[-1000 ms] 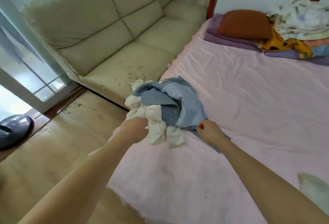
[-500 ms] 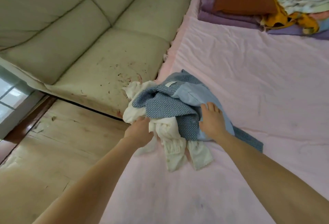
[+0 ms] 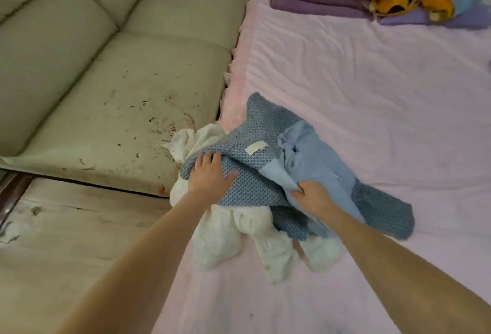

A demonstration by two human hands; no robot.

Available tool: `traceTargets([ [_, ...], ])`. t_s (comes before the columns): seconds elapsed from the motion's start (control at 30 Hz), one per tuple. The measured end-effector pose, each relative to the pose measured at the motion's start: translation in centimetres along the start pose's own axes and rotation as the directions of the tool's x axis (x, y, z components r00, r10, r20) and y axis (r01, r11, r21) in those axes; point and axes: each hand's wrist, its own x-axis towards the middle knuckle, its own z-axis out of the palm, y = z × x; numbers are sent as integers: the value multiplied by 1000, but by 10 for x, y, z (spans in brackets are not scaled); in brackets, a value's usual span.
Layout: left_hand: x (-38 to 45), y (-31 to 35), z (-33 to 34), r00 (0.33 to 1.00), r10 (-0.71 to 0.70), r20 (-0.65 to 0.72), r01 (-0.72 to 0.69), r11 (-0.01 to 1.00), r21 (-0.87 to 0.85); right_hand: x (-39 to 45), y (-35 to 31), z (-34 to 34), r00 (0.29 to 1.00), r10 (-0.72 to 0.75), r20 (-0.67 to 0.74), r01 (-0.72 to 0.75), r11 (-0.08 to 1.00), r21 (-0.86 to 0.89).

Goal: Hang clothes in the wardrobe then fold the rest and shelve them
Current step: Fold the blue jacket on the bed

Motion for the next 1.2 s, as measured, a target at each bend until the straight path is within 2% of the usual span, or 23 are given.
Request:
traceTargets([
  [0.1, 7, 23, -5, 996, -81, 32, 84, 988, -128, -51, -2, -17, 995, -79, -52, 84, 992, 98],
  [0.17, 1, 44, -3, 981, -135, 140, 153, 980, -128, -83, -3, -34, 978, -166, -123, 176, 982, 74],
  [0.2, -1, 53, -4, 967, -164, 193, 202, 959, -196, -93, -6, -40, 968, -201, -150, 213, 975, 69],
  [0.23, -5, 67, -2, 949, -184, 256, 266, 903, -338, -106, -8, -47, 962, -218, -168, 233, 969, 81],
  [0.27, -12, 80, -3, 932, -189, 309, 327, 805, -494, -116, -11, -53, 955, -238, -176, 258, 961, 97],
  [0.3, -20, 93, -3, 920, -187, 345, 369, 713, -597, -126, -11, -58, 952, -250, -176, 270, 958, 102],
  [0.33, -31, 107, -4, 916, -169, 364, 378, 667, -642, -137, -11, -63, 947, -266, -178, 284, 955, 88],
  [0.4, -51, 131, -6, 924, -118, 363, 336, 704, -626, -158, -6, -65, 936, -311, -167, 323, 945, 49],
  [0.57, -105, 195, -36, 974, 36, 222, 117, 762, -636, -228, 24, -98, 945, -320, -62, 321, 947, 5],
  [0.63, -131, 217, -56, 983, 96, 158, 6, 837, -548, -254, 38, -128, 946, -323, -39, 324, 945, 39],
  [0.73, -183, 251, -83, 957, 287, 51, -248, 894, -374, -279, 68, -181, 936, -257, -238, 278, 959, 56],
  [0.8, -224, 277, -95, 881, 458, 120, -430, 880, -199, -289, 89, -212, 884, -304, -356, 321, 947, -10],
  [0.83, -245, 290, -98, 829, 531, 177, -515, 847, -131, -293, 96, -225, 861, -358, -362, 364, 930, -54],
  [0.9, -288, 317, -100, 737, 647, 195, -644, 760, -86, -302, 105, -244, 843, -470, -260, 454, 882, -122],
  [0.97, -325, 344, -101, 709, 699, 96, -694, 715, -82, -316, 110, -252, 810, -574, -122, 560, 818, -133],
  [1.0, -346, 358, -101, 705, 709, 39, -706, 706, -59, -329, 116, -252, 778, -618, -108, 614, 786, -70],
  [1.03, -358, 370, -102, 693, 720, -13, -720, 693, -12, -338, 120, -252, 763, -628, -155, 639, 769, 30],
  [1.1, -387, 392, -104, 675, 730, -105, -710, 682, 177, -369, 131, -260, 764, -554, -329, 624, 765, 161],
  [1.2, -408, 408, -104, 670, 710, -217, -561, 676, 479, -400, 142, -286, 756, -431, -492, 527, 847, 67],
])
